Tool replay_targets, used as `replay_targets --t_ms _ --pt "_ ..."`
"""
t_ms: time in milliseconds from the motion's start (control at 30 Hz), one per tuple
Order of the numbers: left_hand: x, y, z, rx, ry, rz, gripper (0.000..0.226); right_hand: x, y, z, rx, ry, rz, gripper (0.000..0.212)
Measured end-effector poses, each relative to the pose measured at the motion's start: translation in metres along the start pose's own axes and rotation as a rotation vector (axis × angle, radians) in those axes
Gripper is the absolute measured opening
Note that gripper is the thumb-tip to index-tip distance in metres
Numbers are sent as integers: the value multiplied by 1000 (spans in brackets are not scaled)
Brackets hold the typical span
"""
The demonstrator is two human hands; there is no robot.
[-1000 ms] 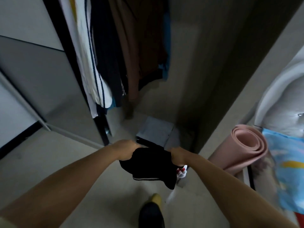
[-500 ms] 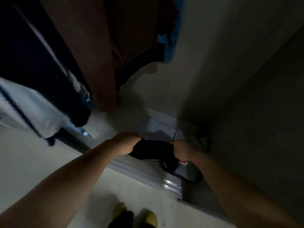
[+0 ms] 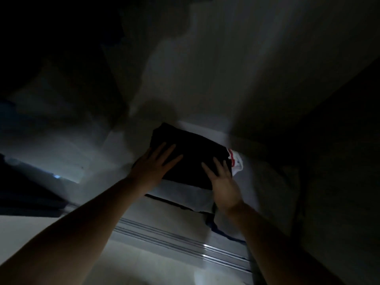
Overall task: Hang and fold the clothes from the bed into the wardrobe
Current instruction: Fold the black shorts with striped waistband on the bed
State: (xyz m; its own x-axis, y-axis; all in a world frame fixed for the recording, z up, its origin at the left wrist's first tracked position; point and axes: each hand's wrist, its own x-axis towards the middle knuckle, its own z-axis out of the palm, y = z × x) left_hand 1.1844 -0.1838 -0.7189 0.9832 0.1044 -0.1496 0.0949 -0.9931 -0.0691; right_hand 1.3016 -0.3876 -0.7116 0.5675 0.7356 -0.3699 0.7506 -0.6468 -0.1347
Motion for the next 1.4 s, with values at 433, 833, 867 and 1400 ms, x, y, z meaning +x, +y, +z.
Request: replay_targets --t_ms 433,833,867,1400 --pt "-21 15 108 -41 -402 1 110 8 11 105 -143 -153 -117 98" --pt "-15 26 -140 -514 -121 -211 66 -43 -28 -114 128 4 77 67" --pt "-20 28 -167 -535 -94 -228 64 -53 -32 -138 118 10 78 66" --pt "-137 53 -458 -529 76 -262 59 -222 -68 -373 97 223 39 55"
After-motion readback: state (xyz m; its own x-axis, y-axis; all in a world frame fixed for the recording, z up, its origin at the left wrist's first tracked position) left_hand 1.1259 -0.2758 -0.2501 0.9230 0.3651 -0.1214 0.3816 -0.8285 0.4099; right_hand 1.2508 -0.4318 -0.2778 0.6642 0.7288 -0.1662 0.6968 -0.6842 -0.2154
